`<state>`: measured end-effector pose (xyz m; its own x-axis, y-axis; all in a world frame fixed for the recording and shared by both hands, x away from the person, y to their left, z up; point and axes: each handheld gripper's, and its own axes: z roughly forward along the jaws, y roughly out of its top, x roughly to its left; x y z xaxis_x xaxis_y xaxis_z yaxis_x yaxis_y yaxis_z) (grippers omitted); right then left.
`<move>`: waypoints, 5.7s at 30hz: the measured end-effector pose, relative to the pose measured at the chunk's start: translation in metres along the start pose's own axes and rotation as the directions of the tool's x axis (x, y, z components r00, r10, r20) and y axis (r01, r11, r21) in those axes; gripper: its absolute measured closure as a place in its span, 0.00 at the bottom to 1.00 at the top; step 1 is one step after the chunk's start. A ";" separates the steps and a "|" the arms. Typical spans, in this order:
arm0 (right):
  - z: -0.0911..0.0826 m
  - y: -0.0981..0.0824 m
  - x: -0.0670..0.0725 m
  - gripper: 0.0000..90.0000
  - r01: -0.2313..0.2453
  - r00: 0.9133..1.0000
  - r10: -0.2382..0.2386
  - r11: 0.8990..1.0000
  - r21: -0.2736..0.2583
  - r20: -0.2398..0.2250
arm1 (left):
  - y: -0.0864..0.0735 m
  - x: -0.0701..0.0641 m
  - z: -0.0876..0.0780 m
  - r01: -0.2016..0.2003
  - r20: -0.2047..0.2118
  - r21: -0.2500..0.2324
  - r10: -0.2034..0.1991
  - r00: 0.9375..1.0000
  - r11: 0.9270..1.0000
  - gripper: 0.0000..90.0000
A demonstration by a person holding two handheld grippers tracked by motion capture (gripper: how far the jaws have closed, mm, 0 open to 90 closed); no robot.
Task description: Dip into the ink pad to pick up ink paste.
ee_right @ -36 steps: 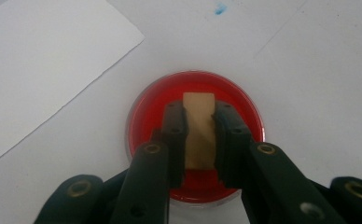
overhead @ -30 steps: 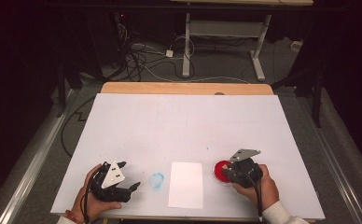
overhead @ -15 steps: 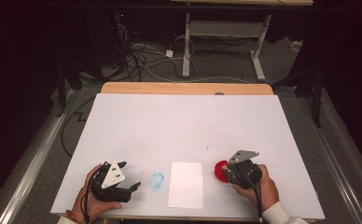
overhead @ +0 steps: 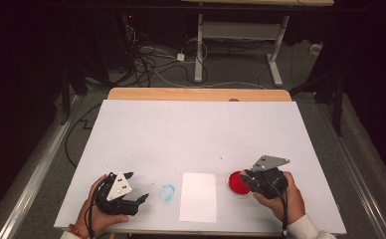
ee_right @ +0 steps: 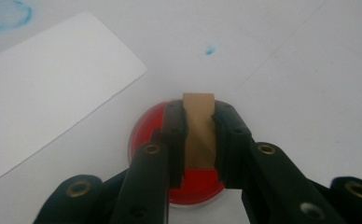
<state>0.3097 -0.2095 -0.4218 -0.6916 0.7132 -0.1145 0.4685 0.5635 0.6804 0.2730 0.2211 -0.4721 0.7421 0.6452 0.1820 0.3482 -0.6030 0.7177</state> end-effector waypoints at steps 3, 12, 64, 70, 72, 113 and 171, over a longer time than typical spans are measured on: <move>-0.007 0.001 -0.002 0.85 0.008 1.000 -0.008 1.000 -0.025 0.003 | 0.001 -0.001 0.000 -0.010 0.001 -0.002 0.010 1.000 1.000 0.18; -0.026 0.003 -0.008 0.85 0.001 1.000 -0.001 0.997 -0.082 0.006 | 0.001 -0.004 0.001 -0.025 0.003 0.010 0.025 1.000 1.000 0.18; -0.009 0.059 0.048 0.85 0.174 0.969 -0.194 0.975 -0.135 -0.151 | 0.001 -0.005 0.002 -0.032 0.010 0.016 0.032 0.999 0.999 0.18; -0.002 0.060 0.056 0.85 0.200 0.961 -0.219 0.972 -0.125 -0.169 | 0.001 -0.005 0.002 -0.034 0.009 0.017 0.034 0.999 0.999 0.18; -0.001 0.060 0.057 0.85 0.201 0.960 -0.221 0.972 -0.125 -0.170 | 0.001 -0.005 0.002 -0.034 0.007 0.017 0.034 0.999 0.999 0.18; 0.051 0.044 0.088 0.85 0.278 0.934 -0.270 0.961 0.001 -0.233 | 0.001 -0.006 0.003 -0.038 0.010 0.024 0.038 0.999 0.999 0.18; 0.031 0.001 0.006 0.85 0.137 0.991 -0.132 0.974 0.183 -0.039 | 0.001 -0.007 0.004 -0.049 0.018 0.036 0.048 0.999 0.998 0.18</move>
<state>0.3237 -0.1916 -0.4442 -0.7681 0.6160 -0.1750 0.4621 0.7223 0.5146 0.2700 0.2139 -0.4750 0.7682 0.6067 0.2042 0.3321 -0.6505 0.6831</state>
